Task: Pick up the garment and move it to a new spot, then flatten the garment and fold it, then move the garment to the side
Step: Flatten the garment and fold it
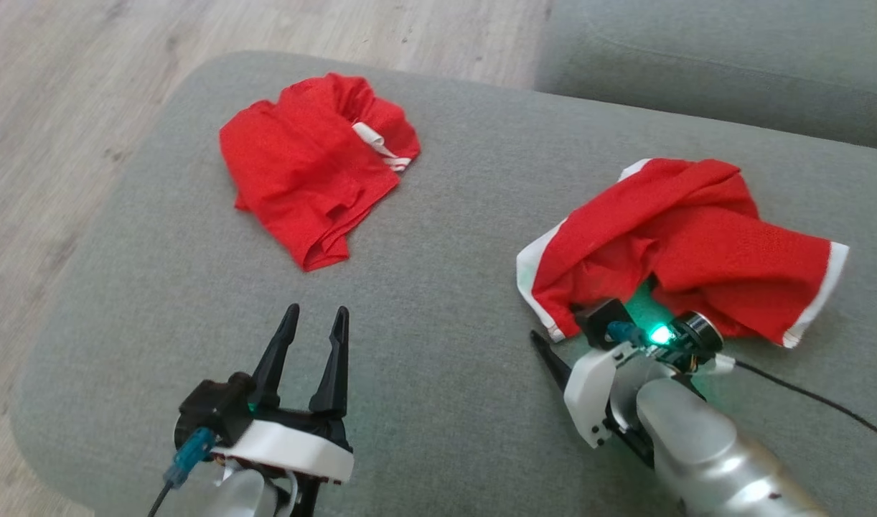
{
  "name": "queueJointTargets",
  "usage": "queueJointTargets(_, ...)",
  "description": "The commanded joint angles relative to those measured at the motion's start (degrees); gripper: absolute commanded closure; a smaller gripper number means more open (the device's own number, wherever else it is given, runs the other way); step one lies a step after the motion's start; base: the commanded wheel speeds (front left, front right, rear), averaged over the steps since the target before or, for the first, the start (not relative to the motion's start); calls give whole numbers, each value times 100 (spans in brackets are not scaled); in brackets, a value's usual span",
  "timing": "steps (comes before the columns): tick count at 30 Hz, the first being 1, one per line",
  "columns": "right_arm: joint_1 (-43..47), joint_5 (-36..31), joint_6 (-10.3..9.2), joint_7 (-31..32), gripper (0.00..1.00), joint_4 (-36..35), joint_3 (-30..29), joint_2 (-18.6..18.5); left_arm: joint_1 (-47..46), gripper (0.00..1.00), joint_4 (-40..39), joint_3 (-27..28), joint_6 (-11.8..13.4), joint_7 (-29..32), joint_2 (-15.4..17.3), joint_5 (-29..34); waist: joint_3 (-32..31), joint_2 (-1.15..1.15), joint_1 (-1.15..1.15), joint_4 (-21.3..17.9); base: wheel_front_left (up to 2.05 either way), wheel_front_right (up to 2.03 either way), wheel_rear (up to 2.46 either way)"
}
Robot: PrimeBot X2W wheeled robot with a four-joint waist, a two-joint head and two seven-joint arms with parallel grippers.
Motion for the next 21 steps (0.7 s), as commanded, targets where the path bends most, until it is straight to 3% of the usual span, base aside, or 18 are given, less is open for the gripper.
queueJointTargets(1,-190,57,23,51,0,-27,142,36,-269,0,-131,236,-36,-54,-24,55,52,0,0,57,0,0,0)
queueJointTargets(4,-253,221,23,224,0,172,289,36,-260,0,-119,264,-49,-54,-57,79,105,0,0,89,0,0,0)
queueJointTargets(5,-275,269,23,273,4,235,323,36,-260,0,-116,272,-52,-54,-66,88,121,0,0,93,0,0,0)
queueJointTargets(6,-284,367,23,289,64,257,342,36,-262,0,-112,280,-55,-54,-74,98,135,0,0,92,0,0,0)
queueJointTargets(7,-297,467,23,263,100,238,370,36,-262,0,-110,290,-57,-54,-81,105,146,0,0,82,0,0,0)
queueJointTargets(15,-714,1140,23,-508,100,-258,204,36,-185,0,-144,521,-66,-54,-106,178,123,0,0,-413,0,0,0)
queueJointTargets(18,-997,1374,23,-673,100,-449,-174,26,-152,0,-181,568,-67,-54,-99,217,101,0,0,-703,0,0,0)
queueJointTargets(21,-1307,1540,23,-738,100,-586,-679,-237,-155,0,-242,590,-68,-54,-84,227,103,0,0,-947,0,0,0)
